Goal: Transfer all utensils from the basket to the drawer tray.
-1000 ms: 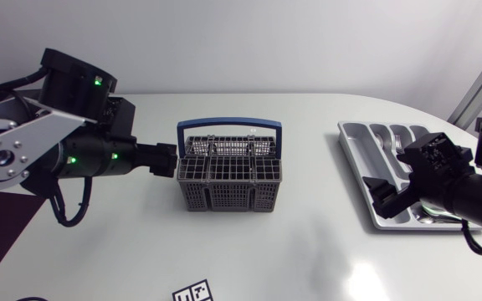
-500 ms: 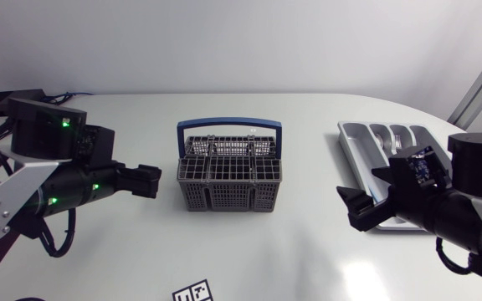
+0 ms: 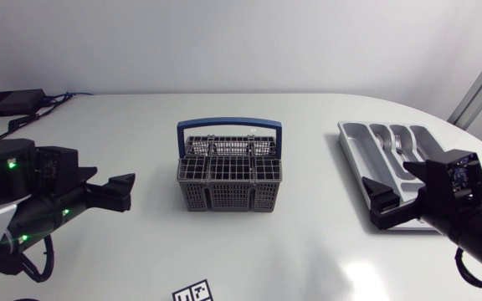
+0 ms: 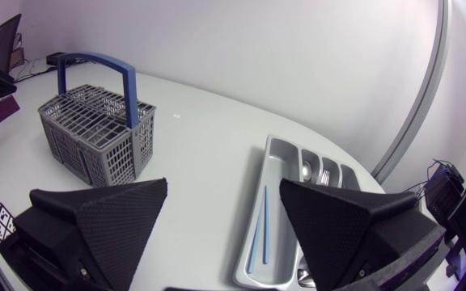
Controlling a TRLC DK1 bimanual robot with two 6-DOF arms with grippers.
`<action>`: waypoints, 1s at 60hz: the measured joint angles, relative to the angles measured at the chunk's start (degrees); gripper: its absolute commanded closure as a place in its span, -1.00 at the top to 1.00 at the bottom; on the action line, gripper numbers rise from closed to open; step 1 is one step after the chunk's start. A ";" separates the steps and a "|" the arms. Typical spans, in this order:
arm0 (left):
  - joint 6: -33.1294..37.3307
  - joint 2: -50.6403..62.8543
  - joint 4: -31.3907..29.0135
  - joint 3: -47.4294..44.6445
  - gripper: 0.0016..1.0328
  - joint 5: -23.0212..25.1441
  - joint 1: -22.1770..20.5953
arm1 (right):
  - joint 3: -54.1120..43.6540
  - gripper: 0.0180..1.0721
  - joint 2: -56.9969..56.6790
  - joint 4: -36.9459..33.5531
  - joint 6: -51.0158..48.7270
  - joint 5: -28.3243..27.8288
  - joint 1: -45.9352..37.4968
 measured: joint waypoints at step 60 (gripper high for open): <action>7.30 -28.37 9.01 -18.45 0.86 2.69 11.02 | -16.44 0.90 -28.24 5.77 7.74 -3.02 -10.67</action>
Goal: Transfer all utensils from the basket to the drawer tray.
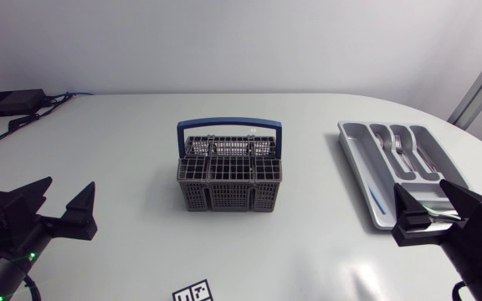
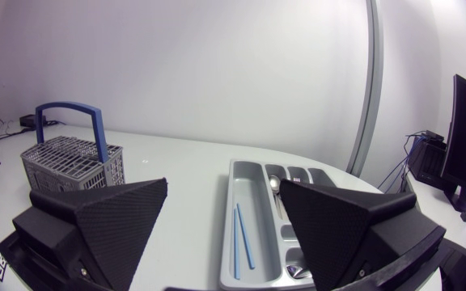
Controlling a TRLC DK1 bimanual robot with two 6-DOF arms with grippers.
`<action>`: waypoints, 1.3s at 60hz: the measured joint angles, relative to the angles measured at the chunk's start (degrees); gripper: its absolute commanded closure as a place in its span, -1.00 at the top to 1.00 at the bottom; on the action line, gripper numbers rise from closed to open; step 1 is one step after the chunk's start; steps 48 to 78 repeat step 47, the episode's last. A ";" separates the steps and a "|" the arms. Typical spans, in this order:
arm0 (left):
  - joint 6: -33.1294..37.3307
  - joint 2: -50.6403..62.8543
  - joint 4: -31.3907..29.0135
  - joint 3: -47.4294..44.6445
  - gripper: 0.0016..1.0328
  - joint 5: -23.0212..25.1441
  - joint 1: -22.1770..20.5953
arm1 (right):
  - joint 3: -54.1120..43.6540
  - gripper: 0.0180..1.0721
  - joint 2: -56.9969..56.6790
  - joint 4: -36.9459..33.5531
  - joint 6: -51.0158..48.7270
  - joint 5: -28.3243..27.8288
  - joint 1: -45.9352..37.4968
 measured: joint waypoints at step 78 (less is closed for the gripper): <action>-5.88 -17.81 -8.15 -3.23 0.86 5.11 4.48 | -2.71 0.91 -4.68 0.59 2.78 -0.87 -1.25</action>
